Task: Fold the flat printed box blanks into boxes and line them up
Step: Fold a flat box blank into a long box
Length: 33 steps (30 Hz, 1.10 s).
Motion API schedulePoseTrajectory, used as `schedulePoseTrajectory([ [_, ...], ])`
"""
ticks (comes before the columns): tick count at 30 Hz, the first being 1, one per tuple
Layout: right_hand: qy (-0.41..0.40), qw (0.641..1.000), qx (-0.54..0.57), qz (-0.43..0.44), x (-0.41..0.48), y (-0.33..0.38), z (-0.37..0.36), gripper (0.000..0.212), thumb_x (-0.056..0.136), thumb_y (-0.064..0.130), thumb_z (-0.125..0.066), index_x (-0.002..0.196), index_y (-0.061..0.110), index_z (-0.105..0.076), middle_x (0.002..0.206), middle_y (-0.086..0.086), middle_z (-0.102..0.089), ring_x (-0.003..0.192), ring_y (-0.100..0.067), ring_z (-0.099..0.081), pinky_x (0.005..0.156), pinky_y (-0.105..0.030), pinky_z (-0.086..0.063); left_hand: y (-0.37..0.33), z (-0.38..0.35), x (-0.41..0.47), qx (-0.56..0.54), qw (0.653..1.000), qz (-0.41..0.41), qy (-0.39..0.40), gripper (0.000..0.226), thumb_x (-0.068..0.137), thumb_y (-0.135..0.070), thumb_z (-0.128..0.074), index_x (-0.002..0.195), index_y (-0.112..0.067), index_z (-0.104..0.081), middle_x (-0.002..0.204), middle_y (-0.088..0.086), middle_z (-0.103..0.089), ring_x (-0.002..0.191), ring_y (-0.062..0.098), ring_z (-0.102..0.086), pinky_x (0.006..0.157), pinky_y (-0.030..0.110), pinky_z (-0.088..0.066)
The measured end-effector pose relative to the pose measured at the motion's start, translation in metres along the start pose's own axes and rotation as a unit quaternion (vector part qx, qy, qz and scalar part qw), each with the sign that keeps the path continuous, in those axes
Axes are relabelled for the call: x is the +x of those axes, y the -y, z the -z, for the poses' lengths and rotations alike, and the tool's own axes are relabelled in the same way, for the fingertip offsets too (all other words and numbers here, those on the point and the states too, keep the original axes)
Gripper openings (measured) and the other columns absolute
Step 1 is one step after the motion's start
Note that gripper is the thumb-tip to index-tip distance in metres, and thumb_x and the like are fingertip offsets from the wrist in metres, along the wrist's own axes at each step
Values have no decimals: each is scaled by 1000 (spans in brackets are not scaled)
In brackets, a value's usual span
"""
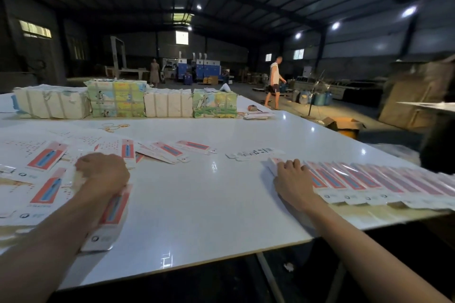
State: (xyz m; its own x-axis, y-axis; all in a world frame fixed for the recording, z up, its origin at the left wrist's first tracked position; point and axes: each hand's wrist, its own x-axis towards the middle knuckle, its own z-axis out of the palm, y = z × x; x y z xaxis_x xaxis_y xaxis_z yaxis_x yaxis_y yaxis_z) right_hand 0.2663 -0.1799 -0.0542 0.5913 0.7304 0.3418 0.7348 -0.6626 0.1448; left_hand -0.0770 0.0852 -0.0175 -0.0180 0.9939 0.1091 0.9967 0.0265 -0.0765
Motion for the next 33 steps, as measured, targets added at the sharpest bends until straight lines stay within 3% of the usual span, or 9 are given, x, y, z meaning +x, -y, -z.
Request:
schedulePoseTrajectory([
  [5, -12, 999, -19, -23, -4, -14, -4, 39, 107, 21, -41, 142, 9, -50, 142, -11, -56, 132, -30, -48, 107, -41, -41, 21, -5, -2, -45, 999, 12, -14, 55, 105, -27, -53, 153, -6, -40, 154, 32, -42, 145, 48, -36, 122, 57, -30],
  [9, -16, 997, -60, -48, -2, -21, -1, 38, 107, 22, -42, 142, 11, -53, 143, -10, -57, 135, -31, -47, 112, -43, -37, 35, 3, -9, -90, 996, 13, 3, 69, 105, -16, -50, 164, -9, -16, 161, 39, -24, 153, 55, -15, 124, 65, -21],
  [14, -82, 996, 11, 11, 14, 18, 8, 39, 108, 28, -44, 142, 14, -53, 147, -8, -54, 139, -30, -44, 116, -46, -31, 44, -2, -4, -194, 980, 30, -13, 63, 112, -25, -42, 164, -9, -10, 166, 38, 0, 156, 50, -4, 125, 67, -16],
  [18, -134, 982, 77, 107, 25, 77, 19, 31, 103, 24, -46, 129, 14, -60, 135, -8, -61, 132, -31, -49, 109, -44, -35, 55, 1, 10, -194, 981, -7, 1, 104, 93, -24, -77, 162, -19, 0, 159, 46, -14, 152, 57, -6, 122, 70, -14],
  [21, -159, 964, 123, 174, 27, 120, 23, 27, 102, 23, -48, 122, 12, -63, 127, -9, -64, 125, -32, -52, 101, -43, -38, 58, 5, 8, -162, 987, -7, -14, 127, 82, -34, -89, 163, -20, 8, 162, 42, -12, 153, 57, -8, 123, 69, -13],
  [26, -140, 943, 151, 261, 18, 159, 7, 23, 99, 21, -48, 113, 10, -63, 117, -9, -64, 117, -33, -54, 95, -42, -39, 53, 8, 0, -123, 990, -21, -60, 106, 82, -36, -88, 159, -16, -18, 157, 25, -24, 147, 52, -24, 120, 63, -29],
  [29, -107, 940, 143, 289, 18, 157, -5, 22, 98, 19, -47, 111, 11, -63, 114, -8, -64, 115, -32, -52, 95, -40, -39, 50, 7, -4, -99, 985, -53, -129, 107, 85, -41, -84, 162, -24, -13, 154, 22, -34, 137, 46, -39, 113, 57, -40],
  [31, -102, 940, 153, 287, 20, 153, -7, 23, 97, 19, -47, 113, 12, -63, 115, -6, -64, 115, -30, -52, 94, -40, -40, 48, 14, -6, -104, 981, -58, -153, 105, 89, -44, -80, 164, -23, -10, 144, 22, -50, 126, 42, -53, 104, 53, -48],
  [33, -99, 940, 177, 276, 21, 152, -7, 23, 97, 19, -47, 112, 14, -63, 114, -3, -64, 115, -28, -53, 94, -40, -40, 43, 25, -6, -137, 975, -65, -163, 87, 89, -48, -80, 155, -16, -32, 126, 18, -66, 105, 36, -64, 88, 48, -55],
])
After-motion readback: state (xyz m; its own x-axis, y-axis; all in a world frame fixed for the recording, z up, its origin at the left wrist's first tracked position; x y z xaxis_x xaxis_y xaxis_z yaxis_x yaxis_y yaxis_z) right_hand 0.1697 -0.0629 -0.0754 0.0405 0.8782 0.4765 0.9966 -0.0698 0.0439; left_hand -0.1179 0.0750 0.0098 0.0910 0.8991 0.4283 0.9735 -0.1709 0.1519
